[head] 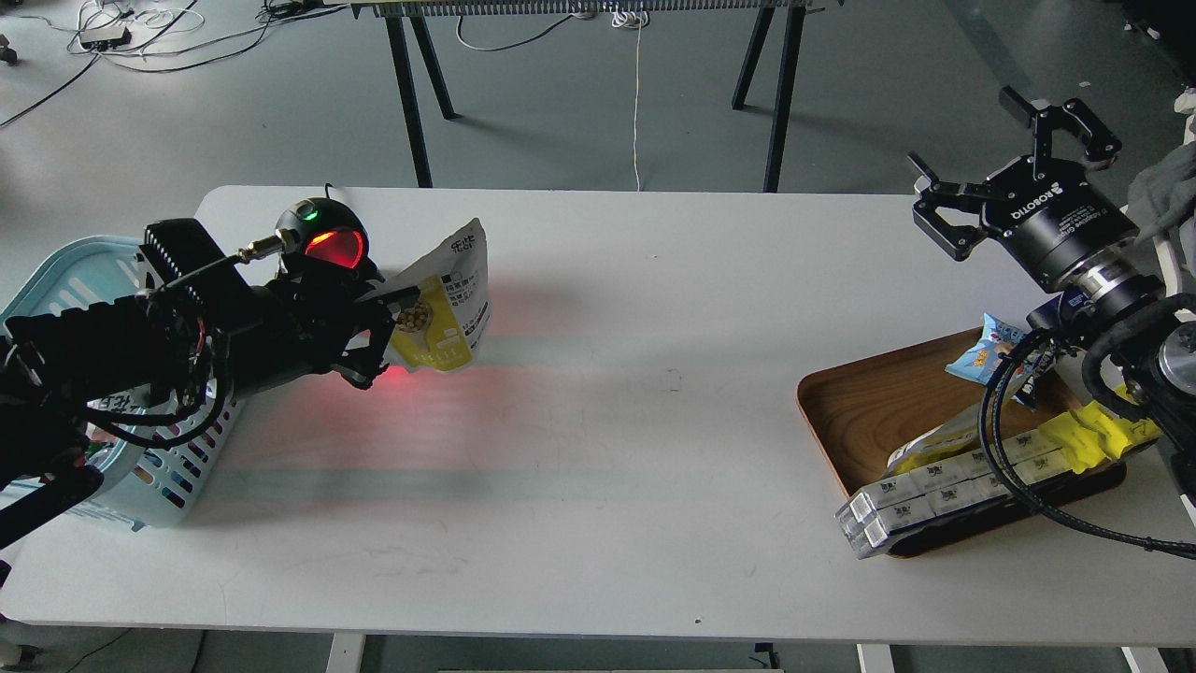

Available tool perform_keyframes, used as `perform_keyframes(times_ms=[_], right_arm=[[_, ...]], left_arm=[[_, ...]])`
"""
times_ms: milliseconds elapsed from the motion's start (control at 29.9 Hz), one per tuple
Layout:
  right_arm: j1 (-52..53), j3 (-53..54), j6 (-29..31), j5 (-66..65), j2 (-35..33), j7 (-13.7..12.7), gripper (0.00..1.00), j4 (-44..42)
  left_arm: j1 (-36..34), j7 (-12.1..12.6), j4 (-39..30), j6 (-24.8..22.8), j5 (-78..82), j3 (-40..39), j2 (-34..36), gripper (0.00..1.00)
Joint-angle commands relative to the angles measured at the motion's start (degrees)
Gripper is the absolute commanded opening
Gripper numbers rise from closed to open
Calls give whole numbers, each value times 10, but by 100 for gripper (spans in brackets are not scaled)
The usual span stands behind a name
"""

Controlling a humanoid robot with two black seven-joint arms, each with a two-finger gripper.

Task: Scan snack and place in basket
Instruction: 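Lift the packet with the left gripper and hold it before the scanner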

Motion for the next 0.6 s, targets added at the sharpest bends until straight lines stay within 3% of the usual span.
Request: perform_keyframes(times_ms=[0, 568], right_arm=[[0, 0, 0, 0, 0, 0, 96, 0], [0, -1, 0, -10, 3, 0, 96, -1]], left_arm=[[-1, 1, 0, -8, 0, -1, 1, 0], [-8, 11, 11, -80, 0, -26, -24, 0]])
